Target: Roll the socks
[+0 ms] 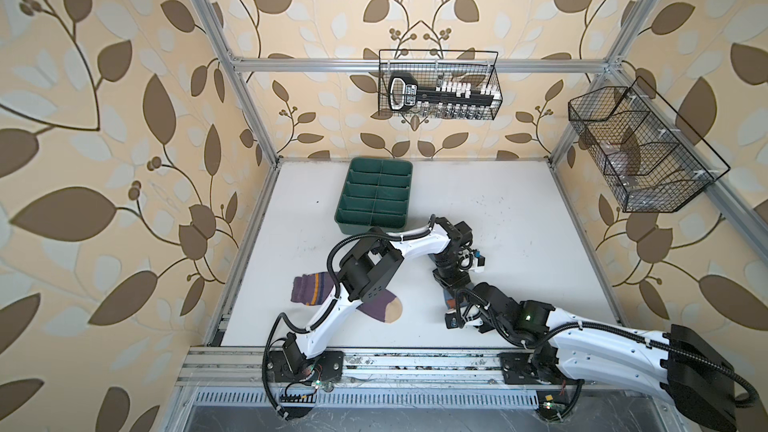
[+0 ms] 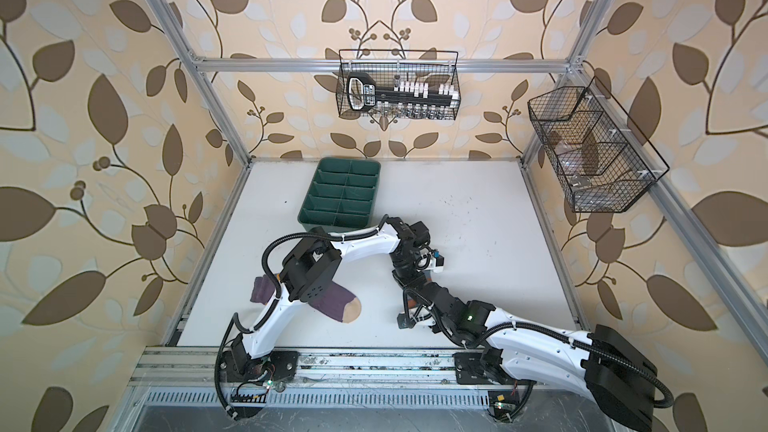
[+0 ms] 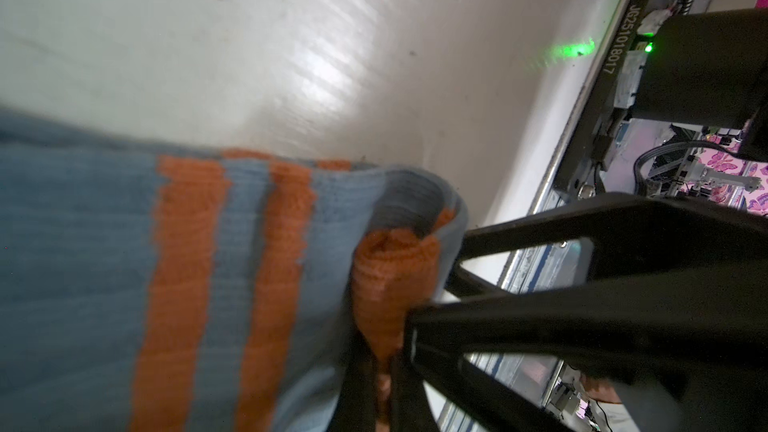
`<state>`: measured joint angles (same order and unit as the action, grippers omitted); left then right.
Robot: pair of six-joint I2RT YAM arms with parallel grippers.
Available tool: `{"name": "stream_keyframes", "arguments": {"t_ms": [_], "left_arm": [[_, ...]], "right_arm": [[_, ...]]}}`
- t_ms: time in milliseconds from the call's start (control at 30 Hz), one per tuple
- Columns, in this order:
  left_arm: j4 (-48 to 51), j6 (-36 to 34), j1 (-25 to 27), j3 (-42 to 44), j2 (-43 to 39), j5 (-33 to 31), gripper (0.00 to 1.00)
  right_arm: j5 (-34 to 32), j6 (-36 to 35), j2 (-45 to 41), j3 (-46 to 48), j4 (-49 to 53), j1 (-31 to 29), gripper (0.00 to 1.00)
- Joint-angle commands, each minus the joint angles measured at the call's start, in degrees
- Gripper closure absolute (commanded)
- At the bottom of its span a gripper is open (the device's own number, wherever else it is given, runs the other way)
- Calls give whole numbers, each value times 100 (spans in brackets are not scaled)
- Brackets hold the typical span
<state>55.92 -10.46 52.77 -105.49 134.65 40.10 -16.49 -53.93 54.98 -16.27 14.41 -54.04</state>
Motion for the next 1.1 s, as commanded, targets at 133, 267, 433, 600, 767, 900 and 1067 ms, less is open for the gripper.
{"name": "stream_keyframes", "arguments": {"t_ms": [133, 267, 433, 600, 767, 900, 1067], "left_arm": [[-134, -5, 48, -44, 76, -362, 100], [-205, -4, 62, 119, -202, -418, 100], [-305, 167, 51, 344, -738, -646, 93], [-655, 720, -241, 659, -1312, -432, 89], [-1633, 1618, -930, 1275, -2072, 102, 85], [-1680, 1435, -1059, 1346, -2819, -990, 84], [-1942, 1112, -1129, 1646, -4243, -3140, 85]], "right_arm": [[684, -175, 331, 177, 85, -70, 77], [736, -90, 430, 101, 194, -81, 89], [844, 40, 395, -48, 390, -9, 100], [953, -30, 123, -141, 816, 97, 100], [1160, -10, -248, 21, 879, 150, 100], [1193, 12, -208, 1, 855, 114, 100], [1275, 136, -94, -227, 1002, 211, 100]]}}
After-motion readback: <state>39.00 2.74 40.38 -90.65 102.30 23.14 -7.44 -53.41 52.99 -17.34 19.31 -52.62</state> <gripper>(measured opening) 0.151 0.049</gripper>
